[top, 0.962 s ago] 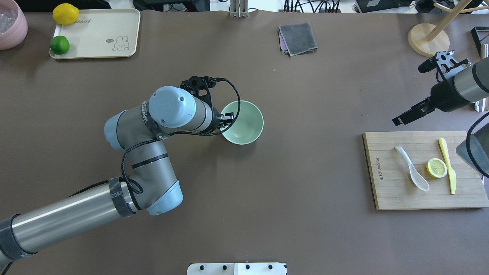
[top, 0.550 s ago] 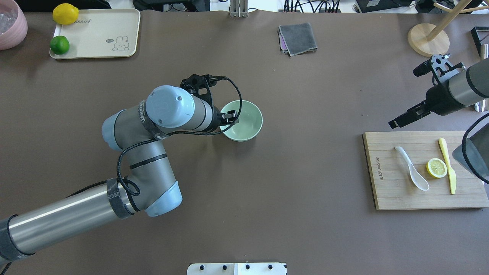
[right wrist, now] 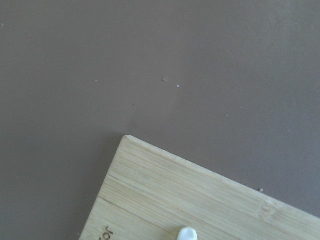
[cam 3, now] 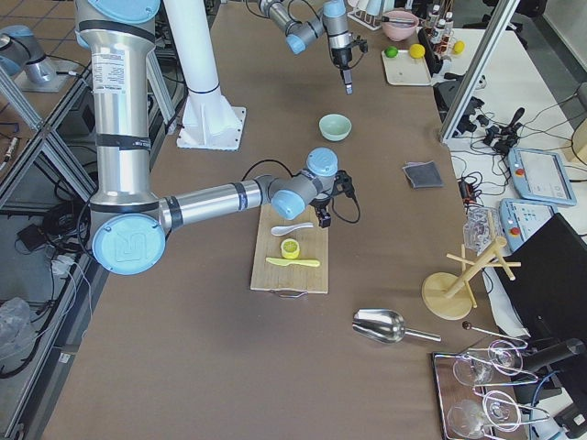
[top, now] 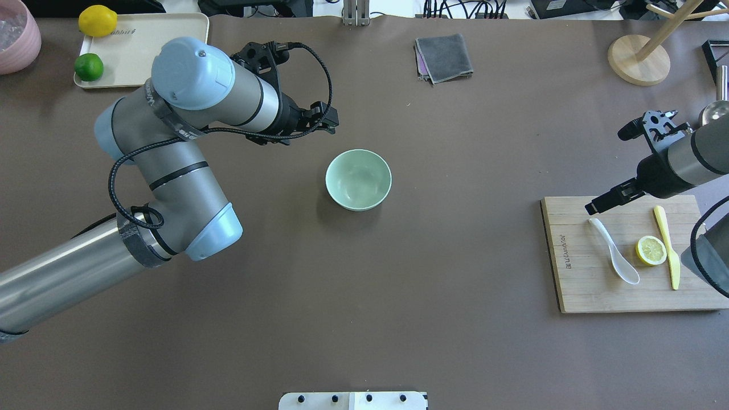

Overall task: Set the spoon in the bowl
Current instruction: 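Release the bowl and lift left gripper while right gripper lowers toward spoon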

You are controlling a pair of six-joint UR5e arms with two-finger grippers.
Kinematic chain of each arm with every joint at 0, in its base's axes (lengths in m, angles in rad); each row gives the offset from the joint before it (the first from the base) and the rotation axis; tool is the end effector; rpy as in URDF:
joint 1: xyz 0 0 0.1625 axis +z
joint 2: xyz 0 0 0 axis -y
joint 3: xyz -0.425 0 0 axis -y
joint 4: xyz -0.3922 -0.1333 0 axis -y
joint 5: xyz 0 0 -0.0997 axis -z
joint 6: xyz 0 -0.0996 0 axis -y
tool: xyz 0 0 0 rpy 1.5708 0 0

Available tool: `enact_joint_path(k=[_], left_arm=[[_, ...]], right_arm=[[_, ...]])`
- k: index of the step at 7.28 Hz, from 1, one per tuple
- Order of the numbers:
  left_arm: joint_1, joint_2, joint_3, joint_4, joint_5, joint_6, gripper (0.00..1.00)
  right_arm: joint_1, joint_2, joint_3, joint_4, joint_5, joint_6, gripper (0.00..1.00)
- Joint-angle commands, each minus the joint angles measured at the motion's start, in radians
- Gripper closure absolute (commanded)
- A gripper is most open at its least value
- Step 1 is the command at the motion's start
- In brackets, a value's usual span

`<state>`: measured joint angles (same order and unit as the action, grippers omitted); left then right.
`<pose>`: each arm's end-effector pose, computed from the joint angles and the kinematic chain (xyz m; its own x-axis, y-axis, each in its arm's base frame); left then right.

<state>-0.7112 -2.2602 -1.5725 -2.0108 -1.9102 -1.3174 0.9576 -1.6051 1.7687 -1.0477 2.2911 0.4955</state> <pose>0.4649 -0.5328 0.1902 0.4093 -0.0406 -0.9115 0.2941 0.9516 0.0897 -0.2307 -0.4453 0.5181 0.5406 -0.3807 0.7502 0.2137 0.9247 0.3152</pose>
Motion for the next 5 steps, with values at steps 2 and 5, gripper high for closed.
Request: enact_joint_path(k=[2, 5], left_arm=[[-0.017, 0.068, -0.049, -0.006, 0.023, 0.04, 0.02], [-0.074, 0.191, -0.126, -0.016, 0.049, 0.229, 0.02]], right_arm=[[-0.031, -0.088, 0.069, -0.008, -0.04, 0.037, 0.0], [-0.102, -0.075, 0.061, -0.014, -0.101, 0.12, 0.0]])
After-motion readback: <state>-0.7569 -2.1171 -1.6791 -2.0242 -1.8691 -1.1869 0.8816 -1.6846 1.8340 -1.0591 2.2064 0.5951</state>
